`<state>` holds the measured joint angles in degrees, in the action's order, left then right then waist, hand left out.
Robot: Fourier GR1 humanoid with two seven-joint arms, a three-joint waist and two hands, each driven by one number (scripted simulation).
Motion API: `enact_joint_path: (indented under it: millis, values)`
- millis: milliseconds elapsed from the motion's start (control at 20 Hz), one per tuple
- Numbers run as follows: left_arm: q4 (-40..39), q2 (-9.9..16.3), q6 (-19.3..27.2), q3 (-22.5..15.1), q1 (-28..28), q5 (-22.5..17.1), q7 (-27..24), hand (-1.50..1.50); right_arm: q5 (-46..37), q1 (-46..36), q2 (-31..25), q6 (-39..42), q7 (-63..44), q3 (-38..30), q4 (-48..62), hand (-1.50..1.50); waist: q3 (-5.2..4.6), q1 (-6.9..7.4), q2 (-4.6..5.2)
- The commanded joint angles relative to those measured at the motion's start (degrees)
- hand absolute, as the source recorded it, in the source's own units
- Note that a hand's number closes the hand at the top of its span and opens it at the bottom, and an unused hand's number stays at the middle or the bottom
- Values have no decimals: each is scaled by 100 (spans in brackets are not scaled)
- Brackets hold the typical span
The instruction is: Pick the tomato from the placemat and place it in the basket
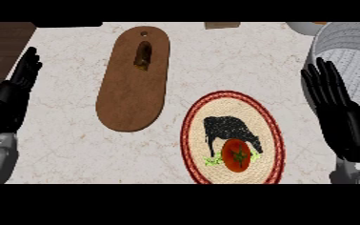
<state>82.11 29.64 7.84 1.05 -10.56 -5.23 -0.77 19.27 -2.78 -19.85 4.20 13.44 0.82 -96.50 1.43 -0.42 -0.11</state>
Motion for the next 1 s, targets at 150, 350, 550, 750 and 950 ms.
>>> enact_joint_path:
  millis: [150, 350, 550, 750, 950]
  values:
    - [592, -958, 341, -109, 566, -291, -214, 0, 91, 1186, -6, 518, 531, 134, -1234, 150, -149, -69, -45]
    - [788, -1639, 320, -481, 672, -637, -149, 0, -905, 1204, -86, 1195, 1419, 1196, -1833, 150, -155, -47, -96]
    - [823, -1743, 528, -450, 734, -554, -163, 0, -2964, 2185, 803, -377, 1439, 2476, -2057, -150, -153, -103, -58]
    - [1041, -1894, 536, -670, 1062, -490, -245, 0, -3880, 2740, 1070, -1658, 531, 2340, -2551, -150, -170, -175, -72]
    - [1114, -1900, 715, -648, 1019, -384, -143, 0, -4942, 3333, 720, -2207, -396, 1699, -3210, -150, -186, -296, -71]
